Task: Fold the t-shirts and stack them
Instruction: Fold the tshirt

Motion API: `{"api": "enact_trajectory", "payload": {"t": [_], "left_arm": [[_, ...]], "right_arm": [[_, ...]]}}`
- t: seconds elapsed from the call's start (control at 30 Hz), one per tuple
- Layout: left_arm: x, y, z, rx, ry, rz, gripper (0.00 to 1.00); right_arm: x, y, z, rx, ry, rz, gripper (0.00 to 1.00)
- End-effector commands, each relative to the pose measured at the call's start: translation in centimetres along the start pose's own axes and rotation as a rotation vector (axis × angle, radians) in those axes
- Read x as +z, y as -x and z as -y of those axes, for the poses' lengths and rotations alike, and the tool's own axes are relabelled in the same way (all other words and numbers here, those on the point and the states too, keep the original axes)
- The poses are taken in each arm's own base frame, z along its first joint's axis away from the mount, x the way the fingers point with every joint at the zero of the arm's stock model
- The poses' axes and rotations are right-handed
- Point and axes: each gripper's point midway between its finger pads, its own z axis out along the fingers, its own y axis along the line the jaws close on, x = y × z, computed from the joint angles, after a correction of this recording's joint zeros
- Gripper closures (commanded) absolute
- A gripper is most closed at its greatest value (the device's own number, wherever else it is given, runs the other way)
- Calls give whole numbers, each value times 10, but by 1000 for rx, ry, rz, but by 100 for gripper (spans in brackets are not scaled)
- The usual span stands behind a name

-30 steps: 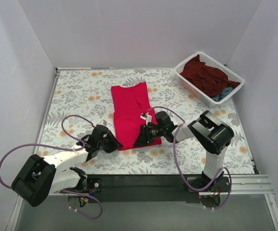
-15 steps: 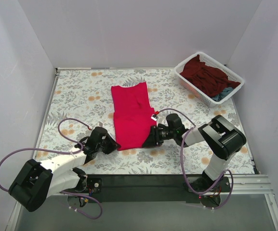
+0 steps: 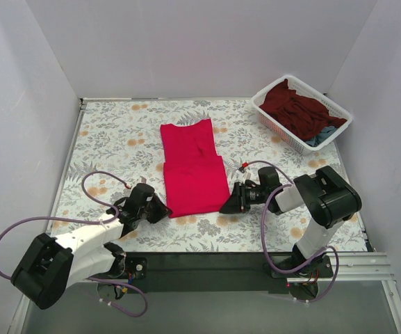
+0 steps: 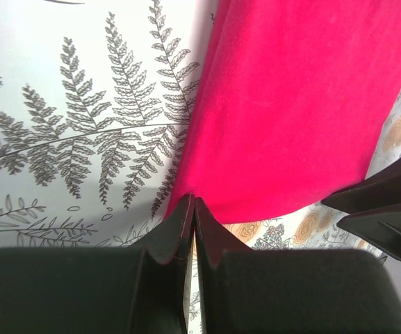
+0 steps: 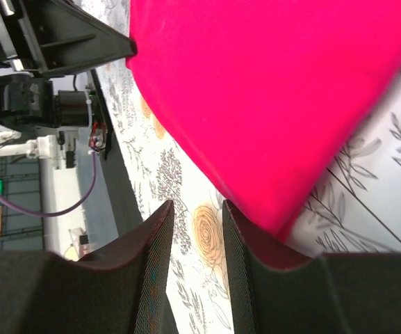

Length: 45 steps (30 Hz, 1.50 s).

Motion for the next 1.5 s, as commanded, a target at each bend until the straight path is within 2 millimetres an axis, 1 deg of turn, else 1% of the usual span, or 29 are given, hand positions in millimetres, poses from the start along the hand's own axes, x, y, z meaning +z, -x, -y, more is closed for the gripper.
{"api": "enact_trajectory", "payload": {"t": [0.0,0.1,0.13,0.17,0.23,0.27,0.33,0.37,0.4,0.43,0.5,0.53,0.6,0.67,0.73,0.77,0.93,1.0,1.1,1.17,1.2,1.23,1.27,1.3,1.33,1.37,1.4,1.43,1.47], "left_arm": [[-8,13,-4,7,64,39,98],[-16,36,22,32,0,96,86],[-22,53,40,41,-36,138,83],[-23,62,47,49,-46,160,81],[-29,88,71,54,-91,223,79],[-22,99,67,54,-68,232,79],[-21,126,87,43,-114,270,79],[-8,131,85,45,-87,257,79],[-2,139,90,42,-98,265,79],[4,144,92,34,-97,263,79],[22,156,99,18,-108,242,80],[29,159,98,6,-97,233,81],[48,169,103,2,-109,230,82],[69,170,89,-12,-68,203,83],[80,178,87,-26,-55,208,85],[91,179,75,-45,-25,193,85],[106,182,52,-92,18,169,86],[105,181,44,-96,39,170,86],[98,183,40,-102,51,175,83],[86,194,51,-78,41,208,80],[81,192,47,-54,71,195,75],[75,195,51,-37,72,201,72],[61,203,63,-16,57,231,69],[53,200,62,-6,78,224,64],[45,200,63,26,83,231,60],[29,200,76,54,57,250,56],[20,197,67,69,117,267,49],[12,194,66,97,134,275,46],[-2,187,76,128,114,288,41]], "right_arm": [[-8,0,5,-12,-46,27,59],[-9,33,-22,-84,-4,81,59],[-8,52,-33,-117,9,102,58],[-7,64,-39,-137,15,112,58],[-6,83,-43,-150,18,125,58],[-1,106,-49,-177,28,144,58],[5,126,-44,-172,21,160,58],[8,147,-51,-205,22,189,58],[10,158,-51,-213,21,201,58],[15,164,-39,-189,6,201,58],[18,189,-42,-205,15,227,58],[23,192,-29,-181,5,220,58],[26,211,-24,-185,-7,248,58],[29,219,-3,-156,-33,259,58],[32,227,18,-117,-48,264,58],[32,229,24,-105,-54,265,58],[28,225,78,-9,-115,272,59],[23,222,85,7,-126,275,59],[13,222,78,-13,-130,288,59],[3,230,60,-59,-131,309,59],[0,228,55,-67,-136,309,59],[-8,235,37,-102,-133,331,58],[-11,231,36,-110,-160,325,58],[-15,225,34,-111,-179,321,57],[-21,227,18,-148,-191,327,55],[-25,226,20,-188,-245,332,54],[-28,209,25,-155,-299,287,52],[-33,208,11,-197,-325,290,50],[-36,203,9,-209,-366,279,49]]}}
